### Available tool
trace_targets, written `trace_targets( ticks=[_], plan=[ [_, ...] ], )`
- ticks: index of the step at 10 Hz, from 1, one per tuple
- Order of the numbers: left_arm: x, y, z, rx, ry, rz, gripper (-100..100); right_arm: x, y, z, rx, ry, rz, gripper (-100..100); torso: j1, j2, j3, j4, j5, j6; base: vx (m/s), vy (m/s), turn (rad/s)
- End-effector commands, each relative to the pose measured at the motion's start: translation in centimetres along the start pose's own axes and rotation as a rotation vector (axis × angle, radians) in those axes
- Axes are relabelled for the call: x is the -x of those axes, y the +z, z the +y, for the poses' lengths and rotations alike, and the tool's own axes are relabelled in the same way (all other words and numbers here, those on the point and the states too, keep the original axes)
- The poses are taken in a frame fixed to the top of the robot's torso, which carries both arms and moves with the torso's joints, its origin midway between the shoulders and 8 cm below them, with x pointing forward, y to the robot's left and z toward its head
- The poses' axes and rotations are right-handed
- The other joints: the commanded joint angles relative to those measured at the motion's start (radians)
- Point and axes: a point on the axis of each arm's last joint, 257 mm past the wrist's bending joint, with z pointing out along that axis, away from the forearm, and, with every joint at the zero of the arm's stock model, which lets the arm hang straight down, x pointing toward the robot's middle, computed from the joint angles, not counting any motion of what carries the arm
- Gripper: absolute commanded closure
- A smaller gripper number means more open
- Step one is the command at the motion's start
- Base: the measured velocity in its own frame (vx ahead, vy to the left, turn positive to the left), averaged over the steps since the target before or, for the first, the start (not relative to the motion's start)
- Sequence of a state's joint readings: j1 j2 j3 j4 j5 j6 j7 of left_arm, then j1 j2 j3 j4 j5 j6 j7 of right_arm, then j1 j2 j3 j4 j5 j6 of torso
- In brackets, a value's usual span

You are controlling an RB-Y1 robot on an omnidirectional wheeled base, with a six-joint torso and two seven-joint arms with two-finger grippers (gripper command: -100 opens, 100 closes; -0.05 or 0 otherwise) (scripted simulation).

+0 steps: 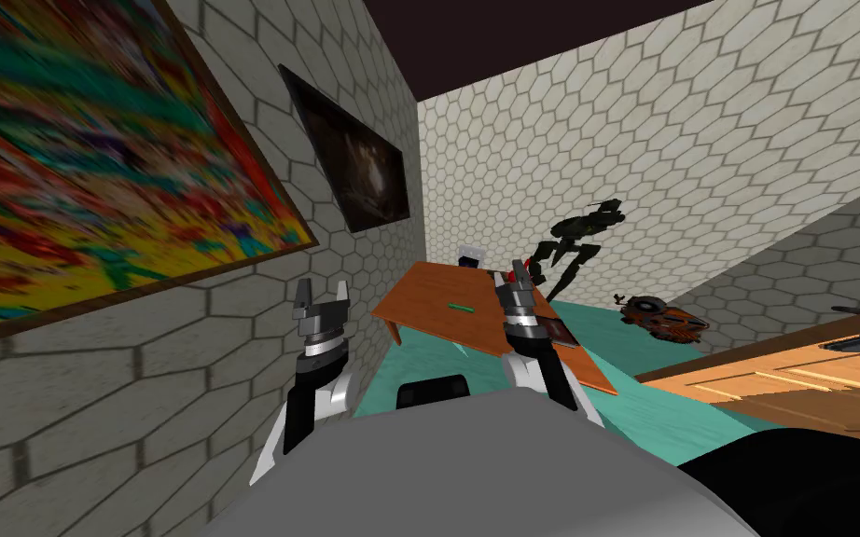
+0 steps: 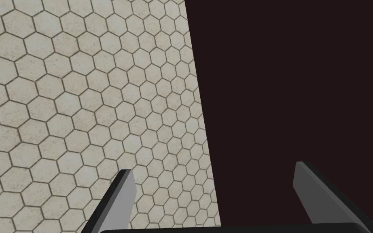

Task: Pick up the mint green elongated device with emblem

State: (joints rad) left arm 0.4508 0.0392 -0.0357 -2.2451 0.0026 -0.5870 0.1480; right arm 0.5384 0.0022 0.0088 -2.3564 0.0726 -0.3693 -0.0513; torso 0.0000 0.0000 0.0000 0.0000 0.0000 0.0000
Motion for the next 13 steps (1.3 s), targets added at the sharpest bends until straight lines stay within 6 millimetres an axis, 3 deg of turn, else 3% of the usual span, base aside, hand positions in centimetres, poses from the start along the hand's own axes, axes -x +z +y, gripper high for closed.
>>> trace_targets(
  ticks=[1,5,8,12,13],
  plan=[
    [0.0,0.0,0.0,0.000,0.000,0.000,0,-0.7,-0.3,-1.0,-0.021,-0.006,0.034,-100,0.000,0.000,0.000,0.000,0.000,0.000,0.002,0.007,0.090],
    [0.0,0.0,0.0,0.000,0.000,0.000,0,-3.8,-2.8,-6.1,-0.130,-0.010,0.164,-100,0.001,0.000,0.000,0.000,0.000,0.000,0.004,0.021,0.173],
    [0.0,0.0,0.0,0.000,0.000,0.000,0,-4.7,-4.3,-8.4,-0.184,-0.010,0.204,-100,0.001,0.000,0.000,0.000,0.000,0.000,-0.004,0.021,0.099],
    [0.0,0.0,0.0,0.000,0.000,0.000,0,-6.6,-7.7,-12.6,-0.285,-0.011,0.291,-100,0.002,0.000,0.000,0.000,0.000,0.000,-0.005,0.024,0.154],
    [0.0,0.0,0.0,0.000,0.000,0.000,0,-7.6,-9.3,-13.9,-0.322,-0.009,0.339,-100,0.001,0.000,0.000,0.000,0.000,0.000,-0.014,0.033,0.223]
  ],
)
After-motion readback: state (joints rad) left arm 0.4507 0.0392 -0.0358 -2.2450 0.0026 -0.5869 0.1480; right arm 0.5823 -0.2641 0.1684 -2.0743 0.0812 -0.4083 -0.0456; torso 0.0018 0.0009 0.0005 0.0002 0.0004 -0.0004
